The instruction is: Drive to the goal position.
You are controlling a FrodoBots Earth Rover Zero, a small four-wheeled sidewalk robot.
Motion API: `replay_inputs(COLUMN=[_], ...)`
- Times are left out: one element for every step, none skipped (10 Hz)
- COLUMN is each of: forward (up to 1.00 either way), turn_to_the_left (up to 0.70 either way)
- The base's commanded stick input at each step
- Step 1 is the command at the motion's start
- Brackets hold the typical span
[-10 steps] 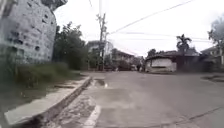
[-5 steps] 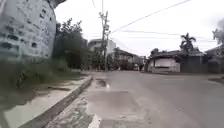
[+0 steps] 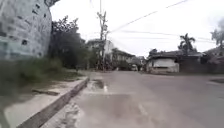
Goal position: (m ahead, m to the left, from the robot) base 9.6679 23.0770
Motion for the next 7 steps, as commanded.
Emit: replay_inputs(forward=[0.70, 0.70, 0.70, 0.70, 0.70, 0.70, 0.70], turn_to_the_left=[0.00, 0.00, 0.00, 0.00, 0.00, 0.00, 0.00])
